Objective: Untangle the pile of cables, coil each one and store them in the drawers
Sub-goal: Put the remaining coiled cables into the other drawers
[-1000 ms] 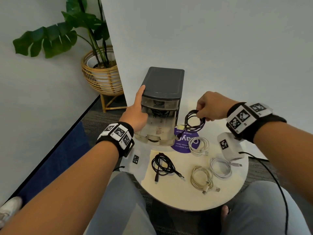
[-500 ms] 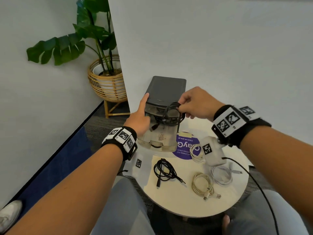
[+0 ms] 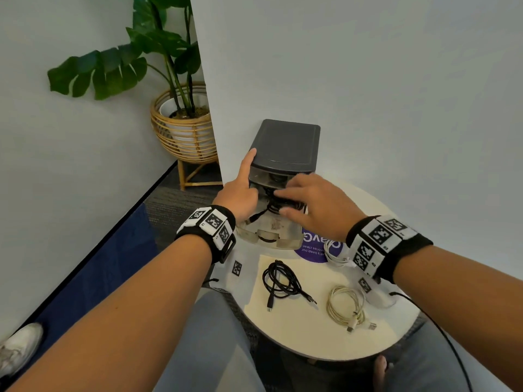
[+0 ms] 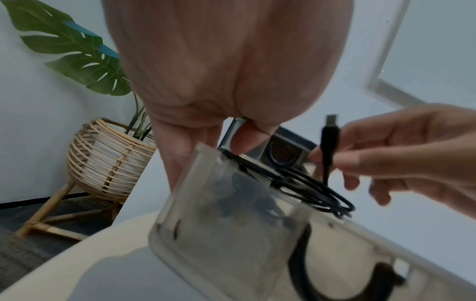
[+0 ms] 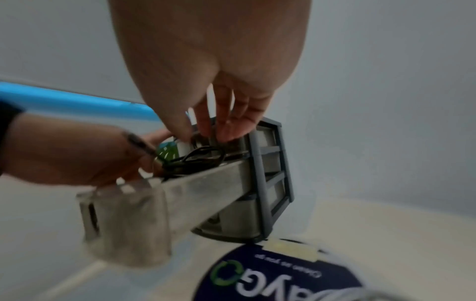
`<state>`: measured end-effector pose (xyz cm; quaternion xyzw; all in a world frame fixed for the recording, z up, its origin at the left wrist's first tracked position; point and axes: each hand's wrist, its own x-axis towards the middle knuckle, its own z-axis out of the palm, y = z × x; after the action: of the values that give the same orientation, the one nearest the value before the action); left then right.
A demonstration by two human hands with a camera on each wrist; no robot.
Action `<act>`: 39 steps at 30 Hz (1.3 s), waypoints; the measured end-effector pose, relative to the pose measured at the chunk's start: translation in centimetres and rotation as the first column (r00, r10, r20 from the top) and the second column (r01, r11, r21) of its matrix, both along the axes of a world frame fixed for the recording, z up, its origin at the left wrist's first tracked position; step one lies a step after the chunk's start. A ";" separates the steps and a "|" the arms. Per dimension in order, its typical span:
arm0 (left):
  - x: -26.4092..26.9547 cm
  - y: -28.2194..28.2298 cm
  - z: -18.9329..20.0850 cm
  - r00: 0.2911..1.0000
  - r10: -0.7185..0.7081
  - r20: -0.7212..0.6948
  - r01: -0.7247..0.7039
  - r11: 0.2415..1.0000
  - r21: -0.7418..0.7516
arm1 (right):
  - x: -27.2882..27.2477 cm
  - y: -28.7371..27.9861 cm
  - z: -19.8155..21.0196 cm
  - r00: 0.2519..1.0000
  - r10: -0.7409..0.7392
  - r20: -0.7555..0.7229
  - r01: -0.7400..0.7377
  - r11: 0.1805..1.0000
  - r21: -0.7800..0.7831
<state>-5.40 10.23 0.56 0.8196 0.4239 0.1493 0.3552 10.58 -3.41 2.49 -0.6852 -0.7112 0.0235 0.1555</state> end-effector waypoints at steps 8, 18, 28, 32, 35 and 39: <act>0.1 0.3 -0.1 1.000 -0.012 0.015 0.012 1.000 -0.018 | -1.1 0.8 -1.0 0.894 0.169 0.415 -0.109 0.980 -0.165; 0.1 0.3 0.0 1.000 -0.028 0.012 0.028 0.999 -0.017 | -1.9 1.1 -1.1 0.758 0.208 0.618 0.022 0.939 -0.344; 0.0 0.2 0.3 1.000 -0.022 -0.007 0.021 1.000 -0.015 | -1.9 0.6 -0.8 0.820 0.067 0.568 0.105 0.959 -0.265; 0.1 0.1 0.2 1.000 -0.006 -0.007 0.006 1.000 -0.011 | -1.3 -0.5 0.8 0.938 -0.042 0.343 0.082 0.991 -0.103; 0.2 0.1 -0.1 1.000 0.006 -0.009 -0.006 1.000 -0.018 | -0.7 -2.0 1.8 0.985 -0.166 0.056 0.168 0.985 -0.040; 0.3 -0.1 0.1 1.000 0.016 -0.002 -0.016 1.000 -0.018 | -1.0 -4.1 1.7 0.994 -0.035 -0.107 0.006 0.964 -0.265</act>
<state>-5.09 10.10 0.68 0.8131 0.4323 0.1476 0.3608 9.58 -7.46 4.16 -0.7048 -0.6847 0.1547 0.1022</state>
